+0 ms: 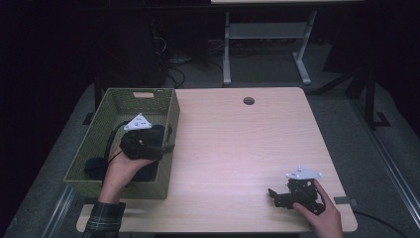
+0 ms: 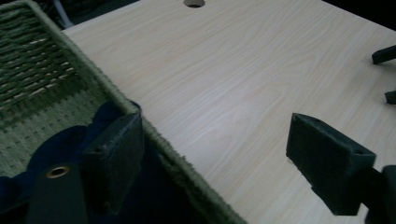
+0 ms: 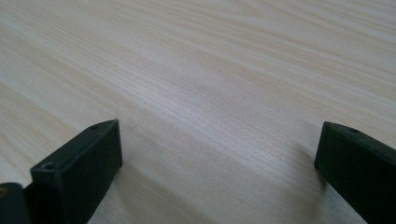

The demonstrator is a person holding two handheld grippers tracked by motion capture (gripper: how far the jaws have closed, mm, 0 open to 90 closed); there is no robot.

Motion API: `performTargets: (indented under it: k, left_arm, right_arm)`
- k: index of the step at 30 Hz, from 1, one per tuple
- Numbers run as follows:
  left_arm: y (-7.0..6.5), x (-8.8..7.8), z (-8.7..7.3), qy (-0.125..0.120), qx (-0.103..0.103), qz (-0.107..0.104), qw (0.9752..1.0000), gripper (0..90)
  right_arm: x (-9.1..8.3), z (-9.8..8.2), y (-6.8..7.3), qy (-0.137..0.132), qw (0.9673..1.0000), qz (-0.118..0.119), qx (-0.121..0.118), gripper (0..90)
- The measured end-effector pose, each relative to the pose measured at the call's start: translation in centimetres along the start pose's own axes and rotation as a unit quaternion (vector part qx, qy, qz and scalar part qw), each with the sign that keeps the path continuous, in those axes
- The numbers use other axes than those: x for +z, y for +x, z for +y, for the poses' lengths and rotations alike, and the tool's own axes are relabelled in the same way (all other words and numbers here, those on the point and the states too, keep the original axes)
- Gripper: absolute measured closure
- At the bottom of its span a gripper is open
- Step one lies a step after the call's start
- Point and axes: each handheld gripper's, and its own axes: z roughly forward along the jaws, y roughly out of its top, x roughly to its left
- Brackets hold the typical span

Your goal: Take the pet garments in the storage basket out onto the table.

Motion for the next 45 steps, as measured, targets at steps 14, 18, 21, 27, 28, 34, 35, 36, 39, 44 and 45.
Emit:
performTargets:
  k: [14,18,21,27,28,34,35,36,39,44,45]
  left_arm:
    - [3.4,-2.3,-1.5,0.01,-0.009,0.041,0.999,21.6]
    - [4.3,-2.8,-2.0,0.015,-0.016,0.053,0.9984,22.2]
    - [4.9,-2.8,-2.4,0.026,-0.017,0.059,0.9978,22.2]
    - [5.7,-2.4,-3.1,0.043,-0.018,0.069,0.9965,21.6]
    - [5.9,-2.3,-3.3,0.049,-0.018,0.071,0.9961,21.5]
    - [6.9,-1.5,-4.2,0.076,-0.019,0.082,0.9936,19.4]
    - [7.0,-1.4,-4.3,0.078,-0.02,0.082,0.9933,19.1]
    - [7.1,-1.2,-4.5,0.083,-0.022,0.083,0.9929,18.6]
    - [7.6,-0.7,-4.9,0.095,-0.027,0.082,0.9917,17.9]
    - [8.4,0.0,-5.5,0.119,-0.039,0.077,0.9892,16.8]
    - [8.5,0.2,-5.6,0.123,-0.041,0.077,0.9886,16.2]
  right_arm:
    - [0.0,0.0,0.0,0.0,1.0,0.0,0.0,0.5]
    - [0.0,0.0,0.0,0.0,1.0,0.0,0.0,0.5]
    - [0.0,0.0,0.0,0.0,1.0,0.0,0.0,0.5]
    - [0.0,0.0,0.0,0.0,1.0,0.0,0.0,0.5]
    - [0.0,0.0,0.0,0.0,1.0,0.0,0.0,0.5]
    - [0.0,0.0,0.0,0.0,1.0,0.0,0.0,0.4]
    - [0.0,0.0,0.0,0.0,1.0,0.0,0.0,0.5]
    - [0.0,0.0,0.0,0.0,1.0,0.0,0.0,0.5]
    - [0.0,0.0,0.0,0.0,1.0,0.0,0.0,0.5]
    - [0.0,0.0,0.0,0.0,1.0,0.0,0.0,0.5]
    - [0.0,0.0,0.0,0.0,1.0,0.0,0.0,0.4]
